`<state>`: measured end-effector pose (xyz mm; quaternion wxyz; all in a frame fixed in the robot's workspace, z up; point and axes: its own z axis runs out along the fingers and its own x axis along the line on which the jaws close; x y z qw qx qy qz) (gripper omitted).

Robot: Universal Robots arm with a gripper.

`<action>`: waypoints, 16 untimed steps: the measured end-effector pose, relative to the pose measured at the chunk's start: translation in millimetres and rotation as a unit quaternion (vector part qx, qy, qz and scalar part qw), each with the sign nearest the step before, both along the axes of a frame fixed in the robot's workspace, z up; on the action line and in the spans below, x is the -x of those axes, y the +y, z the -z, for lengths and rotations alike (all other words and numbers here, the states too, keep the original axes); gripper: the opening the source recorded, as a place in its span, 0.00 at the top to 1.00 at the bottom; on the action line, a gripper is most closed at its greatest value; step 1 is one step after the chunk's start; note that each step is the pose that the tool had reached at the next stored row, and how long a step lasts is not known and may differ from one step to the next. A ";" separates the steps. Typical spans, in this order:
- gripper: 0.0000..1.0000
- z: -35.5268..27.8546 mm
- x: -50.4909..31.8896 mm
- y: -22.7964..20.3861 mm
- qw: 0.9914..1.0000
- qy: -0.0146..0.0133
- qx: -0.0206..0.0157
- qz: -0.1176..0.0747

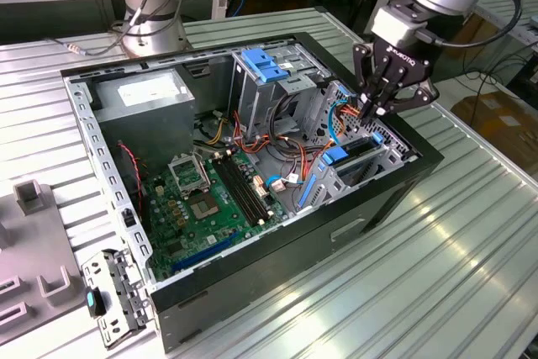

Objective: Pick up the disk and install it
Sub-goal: 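Insert the first disk wire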

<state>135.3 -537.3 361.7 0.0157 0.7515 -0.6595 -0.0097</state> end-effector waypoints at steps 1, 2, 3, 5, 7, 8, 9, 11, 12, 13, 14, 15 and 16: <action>0.83 1.9 0.1 0.0 1.000 -0.001 0.000 0.007; 0.83 3.5 0.1 0.0 1.000 -0.001 0.000 0.016; 0.83 3.9 0.1 0.0 1.000 -0.001 0.000 0.022; 0.83 4.3 2.6 0.0 1.000 -0.002 0.000 0.028; 0.83 4.3 5.2 -0.2 1.000 -0.003 0.000 0.028; 0.83 4.3 7.4 -0.5 1.000 -0.006 0.000 0.028; 0.83 4.3 8.9 -0.7 1.000 -0.010 0.000 0.028; 0.83 4.3 10.7 -1.2 0.999 -0.015 0.000 0.028; 0.83 4.3 12.0 -1.6 0.999 -0.018 0.000 0.028; 0.83 4.3 14.1 -2.2 0.999 -0.022 0.000 0.028; 0.83 4.4 15.2 -2.4 0.999 -0.023 0.000 0.028; 0.83 4.9 16.2 -2.6 0.999 -0.024 0.000 0.028; 0.83 5.5 16.2 -2.6 0.999 -0.024 0.000 0.030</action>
